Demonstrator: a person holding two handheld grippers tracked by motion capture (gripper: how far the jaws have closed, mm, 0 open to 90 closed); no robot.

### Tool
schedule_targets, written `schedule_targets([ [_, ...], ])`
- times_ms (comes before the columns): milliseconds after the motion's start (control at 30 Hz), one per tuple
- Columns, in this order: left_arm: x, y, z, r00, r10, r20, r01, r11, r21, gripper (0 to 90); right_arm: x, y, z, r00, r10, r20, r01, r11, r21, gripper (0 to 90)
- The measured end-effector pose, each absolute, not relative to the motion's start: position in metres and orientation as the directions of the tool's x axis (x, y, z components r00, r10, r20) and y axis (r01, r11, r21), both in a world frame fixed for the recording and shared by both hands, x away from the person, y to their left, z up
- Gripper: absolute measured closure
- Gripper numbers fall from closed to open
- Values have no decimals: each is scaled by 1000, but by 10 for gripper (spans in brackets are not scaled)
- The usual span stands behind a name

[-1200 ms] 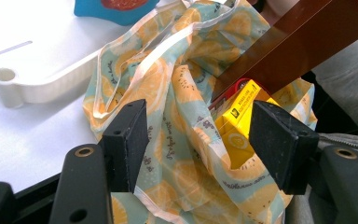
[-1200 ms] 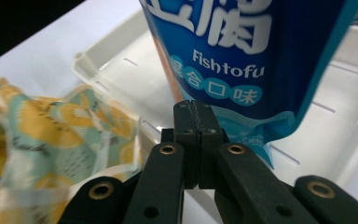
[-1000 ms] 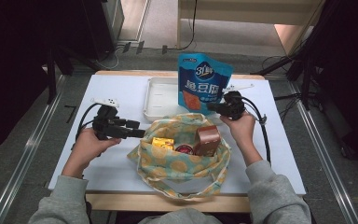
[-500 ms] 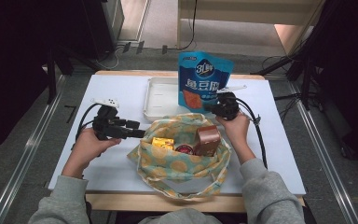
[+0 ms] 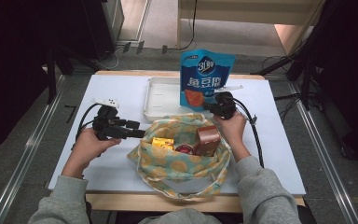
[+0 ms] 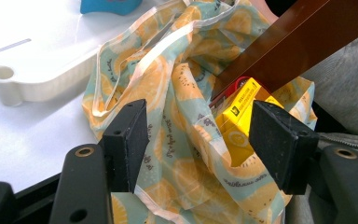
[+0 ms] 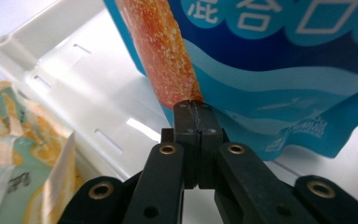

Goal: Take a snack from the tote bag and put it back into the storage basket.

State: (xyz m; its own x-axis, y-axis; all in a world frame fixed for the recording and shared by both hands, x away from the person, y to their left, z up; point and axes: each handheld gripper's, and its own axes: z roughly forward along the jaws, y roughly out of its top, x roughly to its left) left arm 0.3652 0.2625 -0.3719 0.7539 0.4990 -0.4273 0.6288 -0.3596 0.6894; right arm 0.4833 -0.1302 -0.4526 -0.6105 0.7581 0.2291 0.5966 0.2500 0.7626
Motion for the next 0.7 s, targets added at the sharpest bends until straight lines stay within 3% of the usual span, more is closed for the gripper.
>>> schedule_targets([
  [700,365,263,-372,753,499,-429,630,-358,689,380,498,-124,-463,-582,773,253,623,224,749,900],
])
